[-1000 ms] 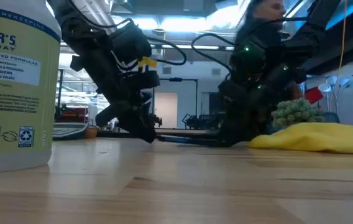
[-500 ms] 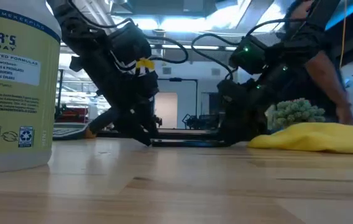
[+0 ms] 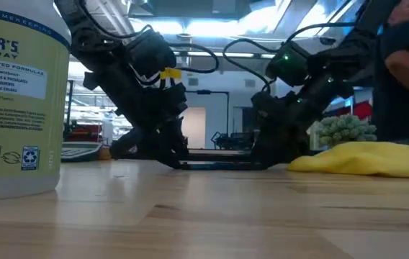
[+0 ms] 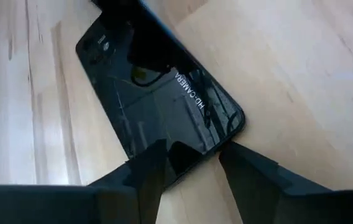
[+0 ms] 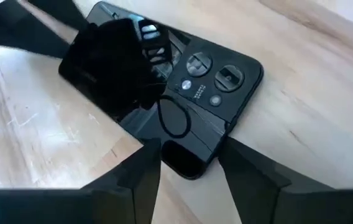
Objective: Apply microfiber cloth
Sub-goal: Spray the back of the cellphone using the spray bottle
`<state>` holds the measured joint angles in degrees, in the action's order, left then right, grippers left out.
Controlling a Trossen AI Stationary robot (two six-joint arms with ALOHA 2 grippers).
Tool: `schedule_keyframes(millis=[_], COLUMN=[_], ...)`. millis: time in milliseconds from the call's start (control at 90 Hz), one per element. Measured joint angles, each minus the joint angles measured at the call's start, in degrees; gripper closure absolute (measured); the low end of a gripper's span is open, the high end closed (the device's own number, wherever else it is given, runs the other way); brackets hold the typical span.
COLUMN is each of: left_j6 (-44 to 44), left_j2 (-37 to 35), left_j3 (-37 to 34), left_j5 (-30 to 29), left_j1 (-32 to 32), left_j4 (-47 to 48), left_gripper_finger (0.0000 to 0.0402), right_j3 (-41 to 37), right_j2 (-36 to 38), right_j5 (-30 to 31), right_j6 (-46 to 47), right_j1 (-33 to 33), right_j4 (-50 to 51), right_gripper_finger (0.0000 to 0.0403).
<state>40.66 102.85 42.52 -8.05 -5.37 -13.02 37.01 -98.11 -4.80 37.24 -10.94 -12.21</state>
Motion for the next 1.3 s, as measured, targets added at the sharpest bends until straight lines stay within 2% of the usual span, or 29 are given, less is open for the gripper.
schedule_keyframes(millis=[222,344,456,533,589,689,800,856,989,1167,1300], left_j6=[-4.4,-12.4,-19.7,-24.1,-27.1,-30.7,-31.0,-31.4,-33.2,-36.7,-37.1], left_j2=[-6.9,-10.0,-10.7,-10.5,-9.8,-7.7,-5.0,-3.6,-1.1,-0.1,0.2], left_j3=[0.4,0.3,0.3,0.3,0.2,0.2,0.2,0.2,0.4,0.4,0.2], left_j5=[-13.8,-15.1,-14.9,-12.1,-8.8,-2.4,5.0,6.3,8.4,10.7,12.2], left_j1=[4.3,4.0,0.4,-3.7,-7.0,-11.7,-14.3,-14.2,-12.1,-5.9,-1.2], left_j4=[8.1,9.2,8.8,8.4,7.7,6.0,6.5,6.3,4.9,1.8,-2.3], left_gripper_finger=[0.0253,0.0253,0.0253,0.0253,0.0253,0.0253,0.0253,0.0253,0.0253,0.0254,0.0254], right_j3=[0.2,0.1,0.1,0.1,0.1,-0.2,-0.2,-0.1,-0.1,0.2,1.8], right_j2=[2.5,6.1,7.7,7.7,7.1,4.9,2.4,1.4,-0.9,-1.3,-0.7], right_j5=[-1.3,-2.1,-2.3,-2.1,0.3,9.3,20.9,23.2,24.2,30.3,29.5], right_j6=[-0.4,-2.9,-9.9,-15.3,-19.8,-27.3,-28.6,-28.4,-28.4,-31.0,-30.9], right_j1=[-0.5,-1.0,-0.1,2.0,4.2,8.6,11.5,11.9,11.7,9.7,7.9], right_j4=[3.7,6.2,8.1,7.8,6.9,5.9,3.5,2.0,-0.2,0.1,1.4], right_gripper_finger=[0.0251,0.0251,0.0251,0.0251,0.0251,0.0251,0.0251,0.0251,0.0251,0.0251,0.0251])
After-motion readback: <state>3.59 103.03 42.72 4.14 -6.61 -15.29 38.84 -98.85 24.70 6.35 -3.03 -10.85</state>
